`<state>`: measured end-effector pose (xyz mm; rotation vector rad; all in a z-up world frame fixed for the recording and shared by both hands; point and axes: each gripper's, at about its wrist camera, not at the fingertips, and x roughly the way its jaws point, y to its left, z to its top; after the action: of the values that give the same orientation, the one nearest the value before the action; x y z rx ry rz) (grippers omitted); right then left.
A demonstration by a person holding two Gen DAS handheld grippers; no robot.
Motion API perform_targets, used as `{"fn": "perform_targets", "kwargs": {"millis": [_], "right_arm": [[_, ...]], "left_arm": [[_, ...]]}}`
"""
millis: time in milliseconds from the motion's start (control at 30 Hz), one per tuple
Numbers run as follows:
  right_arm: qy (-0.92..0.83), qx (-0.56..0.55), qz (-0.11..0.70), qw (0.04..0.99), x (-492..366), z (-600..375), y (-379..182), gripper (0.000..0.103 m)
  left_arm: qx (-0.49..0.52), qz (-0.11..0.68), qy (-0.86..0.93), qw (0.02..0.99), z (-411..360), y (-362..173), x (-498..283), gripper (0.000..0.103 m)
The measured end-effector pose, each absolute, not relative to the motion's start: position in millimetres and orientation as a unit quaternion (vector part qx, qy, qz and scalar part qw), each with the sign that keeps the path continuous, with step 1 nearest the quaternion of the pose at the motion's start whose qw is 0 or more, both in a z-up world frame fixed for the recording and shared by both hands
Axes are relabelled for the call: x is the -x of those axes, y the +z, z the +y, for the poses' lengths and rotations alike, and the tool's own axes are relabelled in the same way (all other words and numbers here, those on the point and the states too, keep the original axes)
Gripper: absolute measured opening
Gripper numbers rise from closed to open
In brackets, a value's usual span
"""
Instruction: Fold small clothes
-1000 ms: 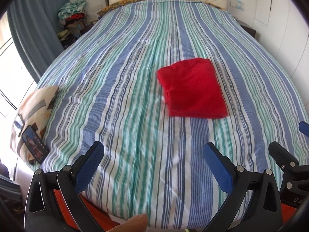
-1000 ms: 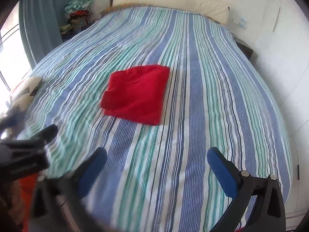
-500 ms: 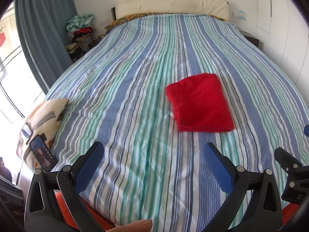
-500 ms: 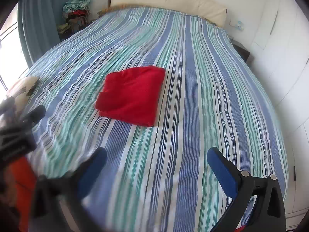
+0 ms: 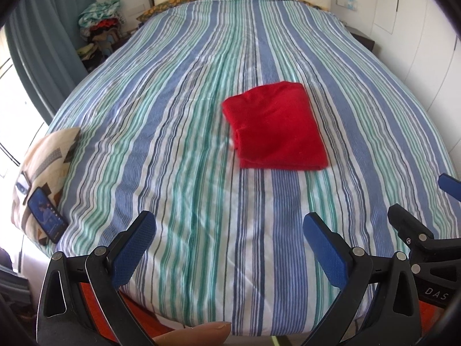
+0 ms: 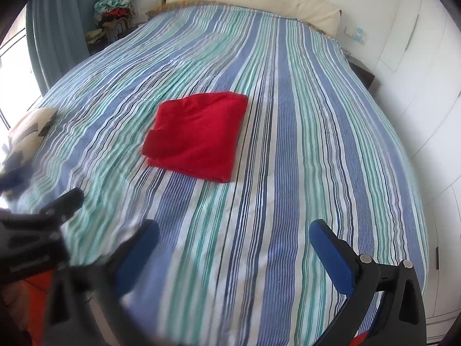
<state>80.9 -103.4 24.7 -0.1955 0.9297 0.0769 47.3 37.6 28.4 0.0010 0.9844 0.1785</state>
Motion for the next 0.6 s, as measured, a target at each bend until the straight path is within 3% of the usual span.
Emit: {"fn": "perform_targets", "kwargs": {"millis": [600], "right_arm": [[0.051,0.085,0.446,0.889,-77.6,-99.6,28.4,0.102]], "left_arm": [[0.001,0.471,0.09,0.877,38.9,29.9,-48.6,0.102]]}}
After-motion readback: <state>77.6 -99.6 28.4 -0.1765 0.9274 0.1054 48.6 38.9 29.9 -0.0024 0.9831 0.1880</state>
